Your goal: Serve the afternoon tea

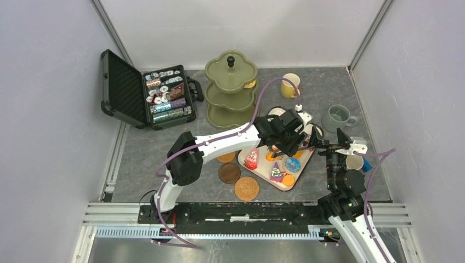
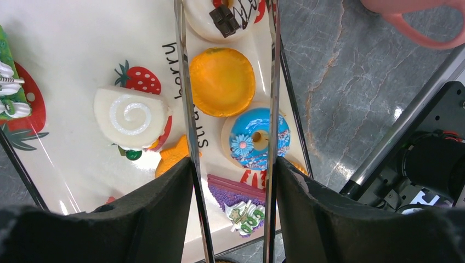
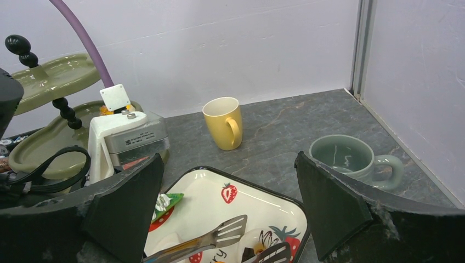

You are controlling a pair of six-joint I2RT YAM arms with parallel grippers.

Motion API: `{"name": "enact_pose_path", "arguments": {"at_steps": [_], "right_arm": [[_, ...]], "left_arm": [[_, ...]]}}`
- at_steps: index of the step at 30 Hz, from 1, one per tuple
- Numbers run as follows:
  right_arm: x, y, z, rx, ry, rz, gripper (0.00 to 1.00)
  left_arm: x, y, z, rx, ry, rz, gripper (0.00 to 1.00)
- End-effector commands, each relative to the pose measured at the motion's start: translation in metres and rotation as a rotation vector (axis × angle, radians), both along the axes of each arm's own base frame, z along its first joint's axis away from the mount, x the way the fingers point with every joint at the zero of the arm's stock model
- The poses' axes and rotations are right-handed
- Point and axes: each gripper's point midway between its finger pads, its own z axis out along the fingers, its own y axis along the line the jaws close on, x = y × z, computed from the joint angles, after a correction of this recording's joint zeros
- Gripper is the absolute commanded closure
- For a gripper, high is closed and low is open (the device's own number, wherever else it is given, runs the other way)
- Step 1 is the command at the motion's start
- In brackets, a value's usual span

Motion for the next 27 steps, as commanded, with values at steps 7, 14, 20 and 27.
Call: {"name": "enact_pose_path", "arguments": {"at_steps": [7,14,20,27], "right_arm": [[-0.001,-0.004,0.004,0.018,-0.019,-0.021,0.02],[-0.001,-0.005,0.004,0.021,-0.019,-0.025,0.02],[-0.001,-0.005,0.004,0.022,-0.02,-0.027,0.02],[-0.001,-0.005,0.004,0.023,-0.019,-0.025,0.02]], "left_arm": [[0.007,-0.011,0.008,0.039,-0.1,-0.035,0.38],[0.01,-0.01,0.009,0.058,-0.126,-0.018,0.5],[0.018,-0.007,0.033,0.034,-0.18,0.024,0.58],[0.029,0.005,0.081,-0.002,-0.285,0.055,0.6]]}}
